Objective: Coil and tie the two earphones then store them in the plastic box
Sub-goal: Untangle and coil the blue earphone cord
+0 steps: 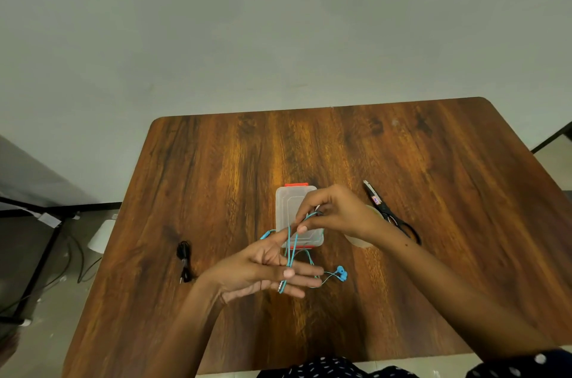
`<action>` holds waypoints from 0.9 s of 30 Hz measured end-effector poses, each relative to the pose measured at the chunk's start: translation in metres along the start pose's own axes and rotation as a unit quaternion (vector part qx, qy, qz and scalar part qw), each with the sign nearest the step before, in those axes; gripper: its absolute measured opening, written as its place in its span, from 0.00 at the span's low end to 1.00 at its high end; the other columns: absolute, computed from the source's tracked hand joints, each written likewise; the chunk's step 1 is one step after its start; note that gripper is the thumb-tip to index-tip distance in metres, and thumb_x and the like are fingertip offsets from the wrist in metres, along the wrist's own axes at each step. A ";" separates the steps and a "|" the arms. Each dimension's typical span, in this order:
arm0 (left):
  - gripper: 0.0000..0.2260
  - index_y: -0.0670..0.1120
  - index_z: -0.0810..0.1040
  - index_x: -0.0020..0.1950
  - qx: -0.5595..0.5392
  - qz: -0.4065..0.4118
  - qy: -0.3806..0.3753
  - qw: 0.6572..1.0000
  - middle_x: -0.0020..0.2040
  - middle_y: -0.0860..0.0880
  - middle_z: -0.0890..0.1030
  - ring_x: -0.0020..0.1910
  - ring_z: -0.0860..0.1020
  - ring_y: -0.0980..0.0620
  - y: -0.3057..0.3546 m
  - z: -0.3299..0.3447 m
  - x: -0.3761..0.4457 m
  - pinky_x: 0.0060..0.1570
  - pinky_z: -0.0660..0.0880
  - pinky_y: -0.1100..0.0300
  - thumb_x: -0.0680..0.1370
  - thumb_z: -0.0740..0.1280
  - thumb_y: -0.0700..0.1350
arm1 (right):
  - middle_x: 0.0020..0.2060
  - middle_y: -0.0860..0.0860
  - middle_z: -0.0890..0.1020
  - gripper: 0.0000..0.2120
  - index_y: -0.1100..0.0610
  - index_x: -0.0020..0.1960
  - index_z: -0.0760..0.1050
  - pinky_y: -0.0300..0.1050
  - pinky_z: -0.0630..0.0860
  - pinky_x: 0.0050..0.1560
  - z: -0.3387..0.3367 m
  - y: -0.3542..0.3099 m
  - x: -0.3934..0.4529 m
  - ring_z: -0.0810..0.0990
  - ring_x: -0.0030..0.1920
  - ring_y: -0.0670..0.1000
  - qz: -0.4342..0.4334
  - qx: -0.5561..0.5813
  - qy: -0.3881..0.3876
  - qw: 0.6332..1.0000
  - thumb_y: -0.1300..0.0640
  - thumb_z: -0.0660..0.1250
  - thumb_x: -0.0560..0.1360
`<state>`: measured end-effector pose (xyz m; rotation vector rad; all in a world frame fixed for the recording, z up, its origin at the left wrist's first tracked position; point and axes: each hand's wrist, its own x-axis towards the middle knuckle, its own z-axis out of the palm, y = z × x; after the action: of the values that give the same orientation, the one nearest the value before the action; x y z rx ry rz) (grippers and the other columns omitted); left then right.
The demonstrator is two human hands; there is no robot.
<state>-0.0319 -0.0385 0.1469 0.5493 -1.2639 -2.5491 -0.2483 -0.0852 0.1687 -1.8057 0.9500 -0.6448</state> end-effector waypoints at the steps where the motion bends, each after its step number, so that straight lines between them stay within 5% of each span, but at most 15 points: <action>1: 0.33 0.53 0.48 0.77 -0.004 -0.003 -0.027 1.000 0.68 0.28 0.66 0.67 0.68 0.33 0.000 0.000 0.000 0.59 0.75 0.51 0.78 0.59 0.32 | 0.41 0.52 0.85 0.05 0.61 0.44 0.83 0.52 0.79 0.49 -0.001 0.002 0.000 0.83 0.45 0.50 -0.004 0.004 -0.003 1.000 0.61 0.75 0.69; 5: 0.31 0.53 0.51 0.77 -0.007 -0.010 -0.089 0.996 0.68 0.26 0.64 0.67 0.69 0.35 0.003 -0.001 0.000 0.60 0.74 0.49 0.79 0.55 0.30 | 0.41 0.54 0.85 0.04 0.61 0.44 0.83 0.55 0.78 0.49 0.002 0.015 0.001 0.82 0.45 0.52 0.010 0.042 0.024 0.999 0.63 0.74 0.70; 9: 0.32 0.56 0.51 0.76 -0.042 0.020 -0.088 0.995 0.68 0.31 0.68 0.67 0.70 0.36 0.001 -0.007 -0.001 0.59 0.75 0.52 0.79 0.60 0.35 | 0.39 0.51 0.84 0.07 0.57 0.45 0.82 0.39 0.76 0.43 0.019 0.028 -0.003 0.81 0.41 0.44 0.058 0.113 0.059 0.990 0.66 0.69 0.73; 15: 0.37 0.57 0.50 0.75 -0.078 0.081 0.078 0.991 0.68 0.32 0.70 0.67 0.70 0.35 -0.002 -0.024 0.002 0.58 0.76 0.52 0.76 0.68 0.38 | 0.36 0.49 0.83 0.11 0.57 0.46 0.81 0.34 0.76 0.37 0.069 0.038 -0.017 0.81 0.36 0.43 0.174 0.169 0.067 0.968 0.69 0.63 0.75; 21: 0.58 0.55 0.38 0.76 -0.169 0.115 0.266 0.942 0.62 0.31 0.75 0.62 0.76 0.37 -0.006 -0.034 0.012 0.54 0.78 0.50 0.63 0.79 0.38 | 0.33 0.47 0.82 0.06 0.55 0.42 0.81 0.31 0.70 0.33 0.079 0.027 -0.015 0.76 0.28 0.39 0.151 0.087 0.045 0.984 0.60 0.67 0.76; 25: 0.56 0.49 0.35 0.75 -0.144 0.159 0.322 0.922 0.63 0.29 0.73 0.63 0.74 0.36 -0.007 -0.044 0.018 0.60 0.74 0.47 0.66 0.77 0.37 | 0.31 0.43 0.80 0.09 0.60 0.44 0.83 0.27 0.68 0.34 0.075 0.018 -0.011 0.76 0.28 0.37 0.138 0.017 -0.020 0.990 0.57 0.67 0.76; 27: 0.46 0.51 0.38 0.76 -0.124 0.144 0.340 0.921 0.62 0.31 0.75 0.61 0.77 0.38 -0.007 -0.045 0.019 0.58 0.76 0.49 0.73 0.68 0.33 | 0.30 0.42 0.79 0.09 0.58 0.43 0.83 0.28 0.67 0.35 0.071 0.017 -0.008 0.76 0.29 0.38 0.124 -0.055 -0.022 0.990 0.54 0.67 0.76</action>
<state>-0.0298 -0.0734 0.1120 0.9910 -0.6966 -1.9560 -0.2044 -0.0465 0.1249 -1.7522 1.1761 -0.4012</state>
